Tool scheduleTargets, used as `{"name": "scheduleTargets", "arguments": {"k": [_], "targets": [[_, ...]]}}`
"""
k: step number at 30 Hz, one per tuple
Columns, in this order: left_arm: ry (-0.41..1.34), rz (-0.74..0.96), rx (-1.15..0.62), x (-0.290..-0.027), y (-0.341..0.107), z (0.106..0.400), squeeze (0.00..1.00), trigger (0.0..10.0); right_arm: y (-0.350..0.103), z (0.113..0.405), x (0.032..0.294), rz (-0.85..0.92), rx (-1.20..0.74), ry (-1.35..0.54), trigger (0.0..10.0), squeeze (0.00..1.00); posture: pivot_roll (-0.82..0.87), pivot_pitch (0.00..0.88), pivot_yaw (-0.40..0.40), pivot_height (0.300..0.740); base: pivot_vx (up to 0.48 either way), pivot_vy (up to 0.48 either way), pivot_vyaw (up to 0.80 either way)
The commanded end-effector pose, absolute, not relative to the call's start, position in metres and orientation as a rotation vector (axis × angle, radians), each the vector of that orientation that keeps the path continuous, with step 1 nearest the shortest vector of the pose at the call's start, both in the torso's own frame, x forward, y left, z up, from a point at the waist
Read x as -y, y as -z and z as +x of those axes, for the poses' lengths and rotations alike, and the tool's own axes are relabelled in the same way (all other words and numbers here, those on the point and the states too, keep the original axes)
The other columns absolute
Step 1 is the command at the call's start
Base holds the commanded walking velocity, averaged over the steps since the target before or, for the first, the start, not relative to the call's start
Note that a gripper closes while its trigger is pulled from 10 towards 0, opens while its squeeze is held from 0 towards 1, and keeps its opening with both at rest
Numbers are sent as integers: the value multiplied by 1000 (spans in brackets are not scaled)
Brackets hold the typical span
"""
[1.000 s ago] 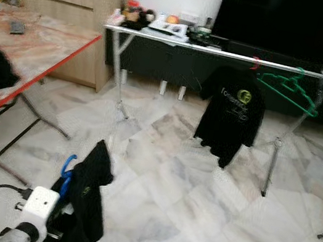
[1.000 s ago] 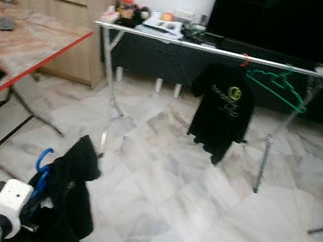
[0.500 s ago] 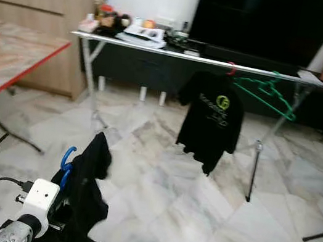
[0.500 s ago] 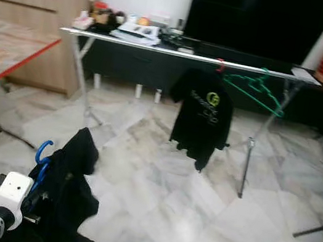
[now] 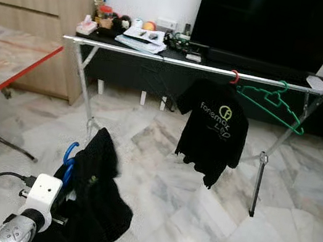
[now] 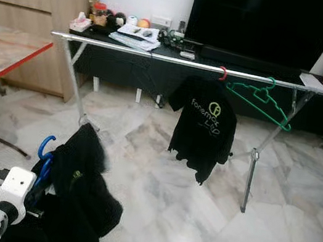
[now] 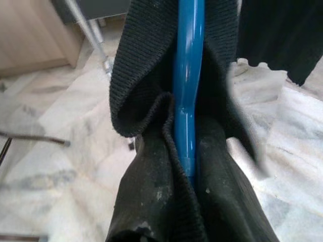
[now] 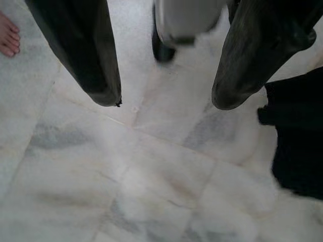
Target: Hang hanger
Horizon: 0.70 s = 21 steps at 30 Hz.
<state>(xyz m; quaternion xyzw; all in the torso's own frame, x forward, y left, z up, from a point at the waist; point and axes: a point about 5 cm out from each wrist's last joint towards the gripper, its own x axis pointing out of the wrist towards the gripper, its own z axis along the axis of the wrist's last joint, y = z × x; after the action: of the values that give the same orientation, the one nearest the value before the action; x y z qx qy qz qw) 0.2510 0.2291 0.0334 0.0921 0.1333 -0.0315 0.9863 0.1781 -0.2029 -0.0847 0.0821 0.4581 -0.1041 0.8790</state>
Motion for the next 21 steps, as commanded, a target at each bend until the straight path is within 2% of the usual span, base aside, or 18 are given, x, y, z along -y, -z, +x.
{"name": "scheduleTargets", "arguments": {"k": [1,17,21], "targets": [[86,194,-222,-223,-42,259,0,10000,84,177,209,159,-959,232,10000,0,8,0,-25,740,330,0,0],[157,226,-217,-216,-47,266,0,10000,85,177,208,166,-962,250,10000,0,8,0,-18,740,330,0,0],[165,230,-213,-215,-49,269,0,10000,85,176,206,193,-966,255,10000,0,5,0,-16,740,330,0,-758]]}}
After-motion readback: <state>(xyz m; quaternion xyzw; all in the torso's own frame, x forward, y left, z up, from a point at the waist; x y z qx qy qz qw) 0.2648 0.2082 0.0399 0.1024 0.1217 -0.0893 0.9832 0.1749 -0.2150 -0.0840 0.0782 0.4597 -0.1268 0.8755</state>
